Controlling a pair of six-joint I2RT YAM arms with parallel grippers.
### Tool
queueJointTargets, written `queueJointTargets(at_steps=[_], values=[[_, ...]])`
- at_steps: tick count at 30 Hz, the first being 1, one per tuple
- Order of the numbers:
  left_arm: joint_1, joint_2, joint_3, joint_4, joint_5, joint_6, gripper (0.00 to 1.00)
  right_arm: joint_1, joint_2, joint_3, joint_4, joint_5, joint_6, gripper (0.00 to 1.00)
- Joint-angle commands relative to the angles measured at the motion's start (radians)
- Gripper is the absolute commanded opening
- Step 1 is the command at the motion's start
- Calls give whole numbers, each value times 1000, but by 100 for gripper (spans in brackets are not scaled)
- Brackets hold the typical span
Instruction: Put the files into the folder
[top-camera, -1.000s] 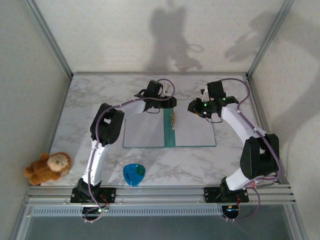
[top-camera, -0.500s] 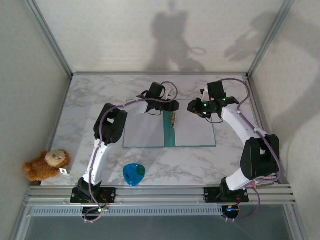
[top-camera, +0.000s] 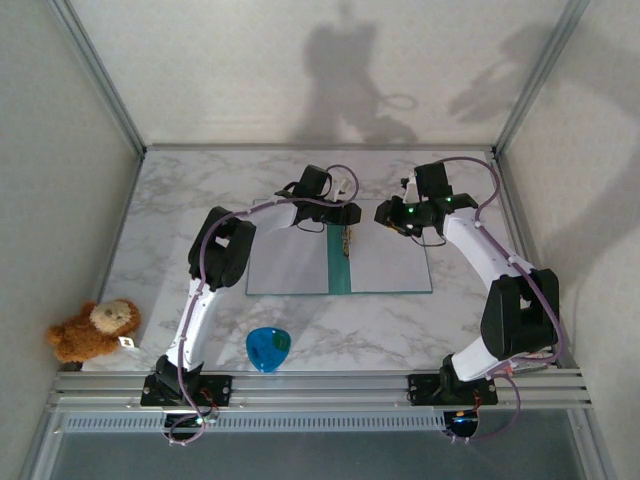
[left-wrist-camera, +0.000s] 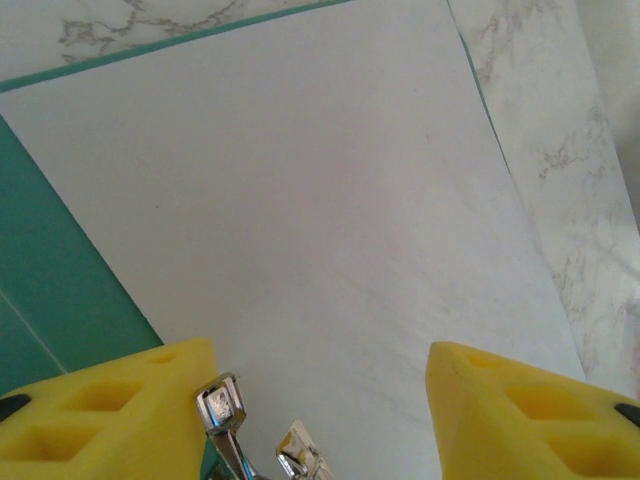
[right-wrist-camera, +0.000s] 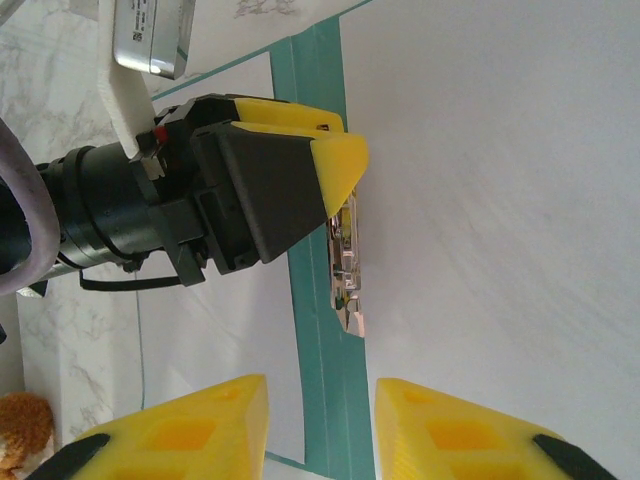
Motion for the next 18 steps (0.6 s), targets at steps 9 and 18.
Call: queueJointTargets(at_steps=[9,18], values=[[-21,-129,-107,28,28,21,57,-8,-26,0,-21,-16,-13,34],[-63,-245,-252,56,16,33,58,-11,-23,-6,-14,-25,0,34]])
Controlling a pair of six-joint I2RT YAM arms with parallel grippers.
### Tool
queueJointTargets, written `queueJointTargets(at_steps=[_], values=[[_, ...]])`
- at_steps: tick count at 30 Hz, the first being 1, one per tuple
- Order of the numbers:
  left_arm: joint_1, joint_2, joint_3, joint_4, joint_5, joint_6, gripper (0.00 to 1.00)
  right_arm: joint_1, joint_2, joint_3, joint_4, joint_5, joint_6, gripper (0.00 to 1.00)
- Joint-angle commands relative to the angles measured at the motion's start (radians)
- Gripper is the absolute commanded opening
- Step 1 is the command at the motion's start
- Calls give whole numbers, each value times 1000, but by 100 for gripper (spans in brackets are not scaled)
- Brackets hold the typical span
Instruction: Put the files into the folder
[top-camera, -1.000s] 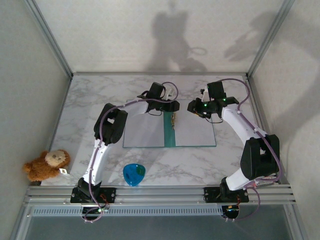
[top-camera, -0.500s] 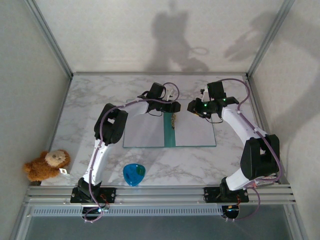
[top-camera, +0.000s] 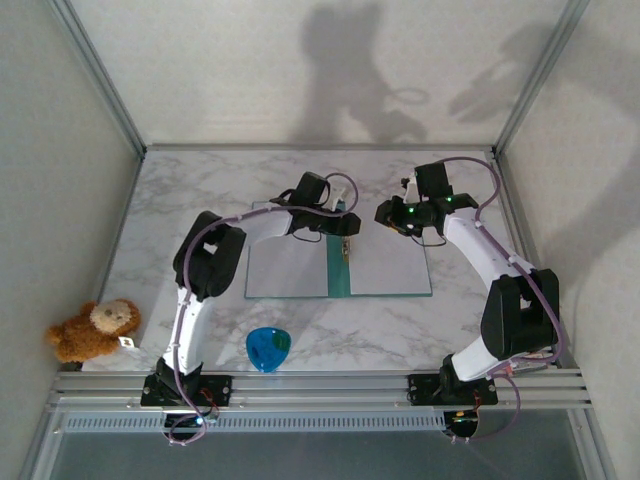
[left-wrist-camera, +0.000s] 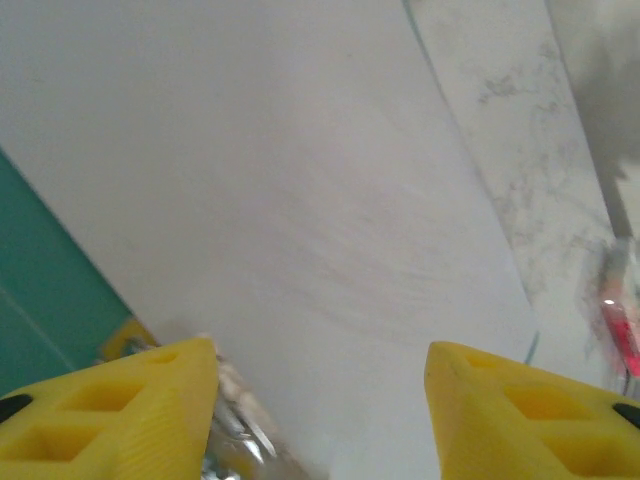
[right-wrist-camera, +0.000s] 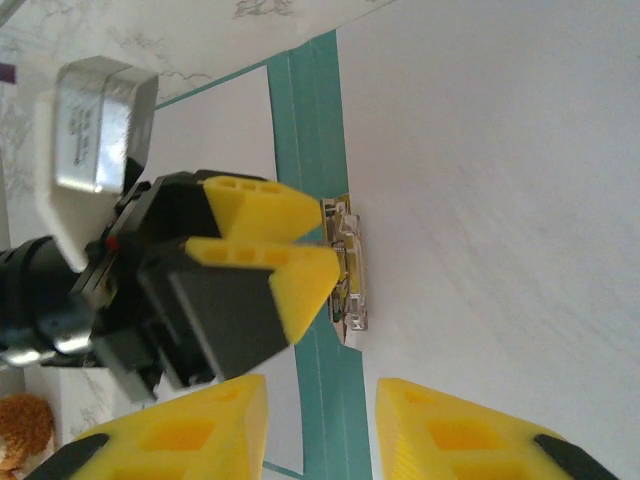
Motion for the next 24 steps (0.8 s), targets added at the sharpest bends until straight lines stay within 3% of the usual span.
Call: queueJointTargets(at_steps=[1,8,15,24], values=[[-23,-63,-45,36,7,23,58,-9,-23,-7,-12,-26,0,34],[-62,-122,-136,90,4,-9,58,-8,-36,-9,-18,-33,8,34],[-43,-258,-204,104,-86,-53,57,3,-69,-28,-12,-32,52,37],[105,-466,-397,74,-282,-178,56,160,1,86,-124,158,110,42]])
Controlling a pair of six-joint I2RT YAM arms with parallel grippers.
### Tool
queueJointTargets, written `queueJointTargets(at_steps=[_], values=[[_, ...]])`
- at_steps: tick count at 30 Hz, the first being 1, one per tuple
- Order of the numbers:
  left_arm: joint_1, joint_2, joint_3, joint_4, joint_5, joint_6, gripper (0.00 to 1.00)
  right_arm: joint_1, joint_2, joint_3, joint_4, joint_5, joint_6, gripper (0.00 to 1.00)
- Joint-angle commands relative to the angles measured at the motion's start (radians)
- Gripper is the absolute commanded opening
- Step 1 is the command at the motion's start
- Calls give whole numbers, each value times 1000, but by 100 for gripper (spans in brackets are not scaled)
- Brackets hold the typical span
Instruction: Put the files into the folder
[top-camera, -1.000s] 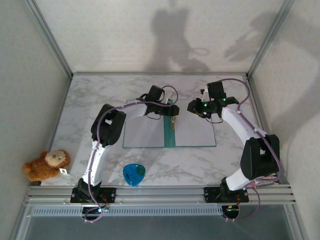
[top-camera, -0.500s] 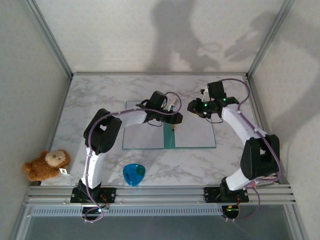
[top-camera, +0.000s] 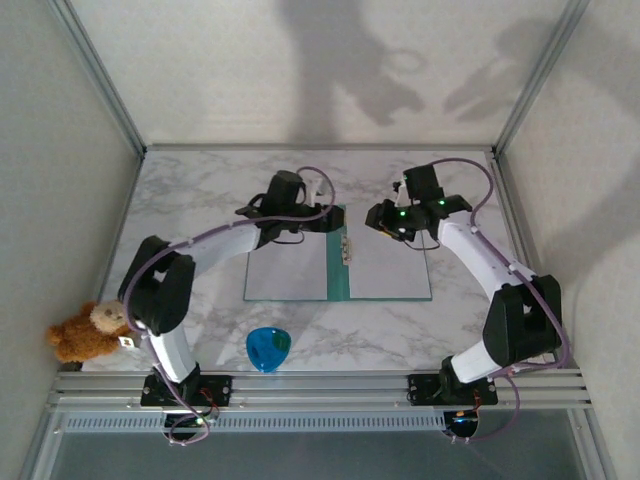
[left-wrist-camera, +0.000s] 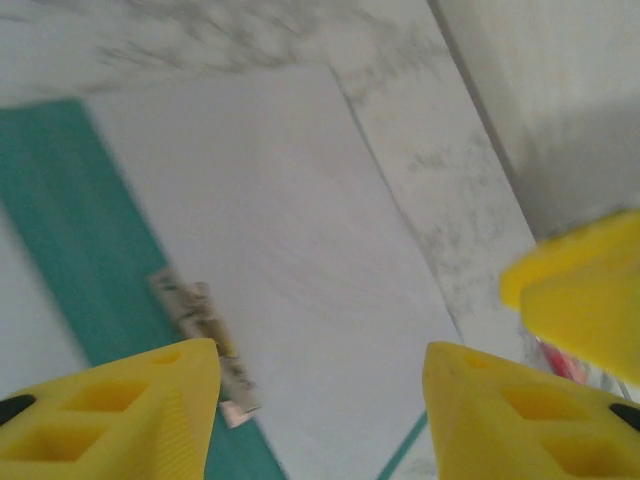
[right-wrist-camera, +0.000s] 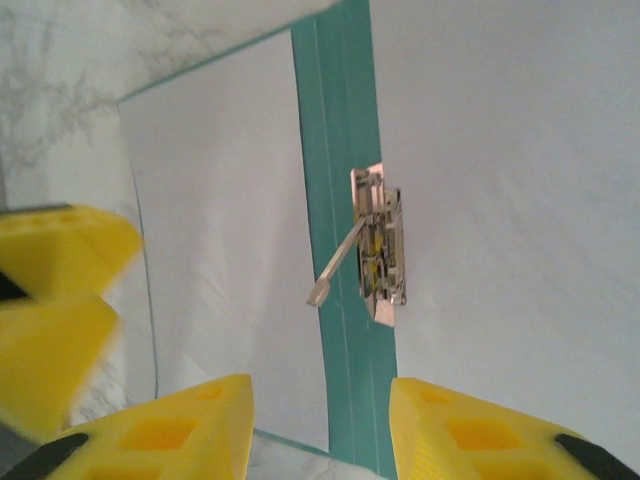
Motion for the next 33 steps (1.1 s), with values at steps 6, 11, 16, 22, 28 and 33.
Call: queueJointTargets(at_steps=[6,11,16,22,28,33], values=[[158,-117,-265,-28,-128,-79,46,191,143,192,-163,299,69,46],[176,-142,-366,-55,-168,-60,44,285,262,311,-254,448,89,48],[177,-154,-449,-33,-157,-62,45,328,362,389,-299,491,103,49],[174,-120,-501,9,-126,-65,45,340,442,435,-319,505,114,46],[169,-101,-527,59,-95,-87,45,340,482,465,-333,519,116,43],[142,-86,-523,68,-93,-97,45,340,503,475,-346,534,117,40]])
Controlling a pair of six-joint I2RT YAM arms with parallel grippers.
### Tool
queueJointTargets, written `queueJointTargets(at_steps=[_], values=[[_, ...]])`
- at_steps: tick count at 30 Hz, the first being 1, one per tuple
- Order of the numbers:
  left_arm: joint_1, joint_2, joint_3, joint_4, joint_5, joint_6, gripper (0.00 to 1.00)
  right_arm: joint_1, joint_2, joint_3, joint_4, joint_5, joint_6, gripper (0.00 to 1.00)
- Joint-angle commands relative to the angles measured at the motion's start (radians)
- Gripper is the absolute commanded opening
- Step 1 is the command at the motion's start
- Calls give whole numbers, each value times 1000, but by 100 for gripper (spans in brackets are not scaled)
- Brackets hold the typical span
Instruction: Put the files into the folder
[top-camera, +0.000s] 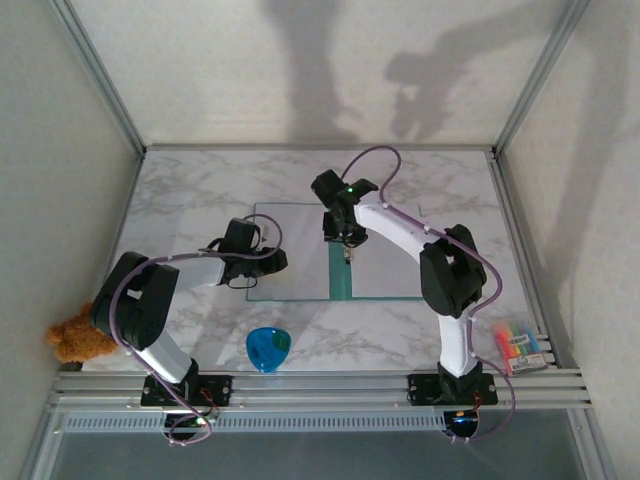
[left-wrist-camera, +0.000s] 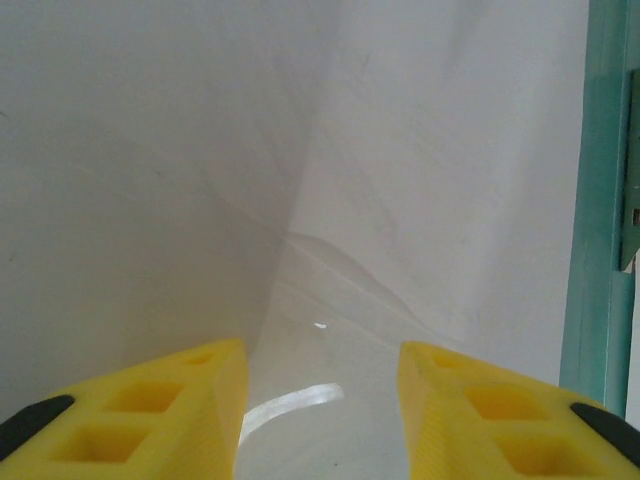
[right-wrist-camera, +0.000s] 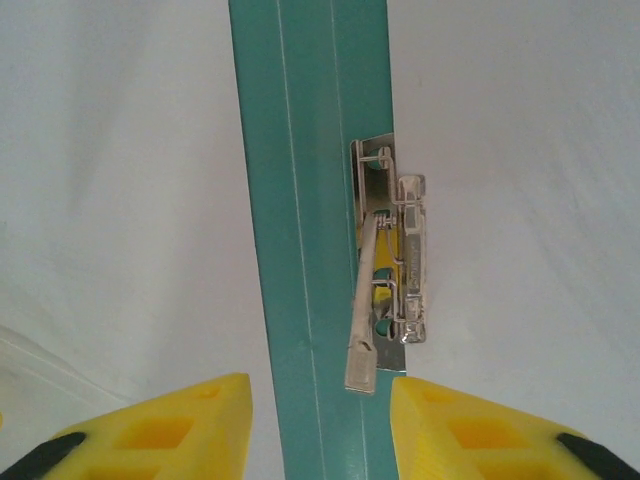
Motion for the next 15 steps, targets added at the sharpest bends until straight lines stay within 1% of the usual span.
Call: queueJointTargets(at_steps=[1,5,9,11,15], values=[[-24,31,-16,-7,10,-17,45,8,29,29,-47,44,18,39],[-28,30,-18,-13,-1,-22,46,9,23,10,-45,89,17,36],[-36,30,-18,-18,-11,-22,46,8,10,-24,-23,115,27,35],[-36,30,-17,-19,-13,-22,46,8,10,-29,-15,114,27,34],[-37,24,-21,-23,-18,-22,46,8,21,-33,-2,95,23,29]])
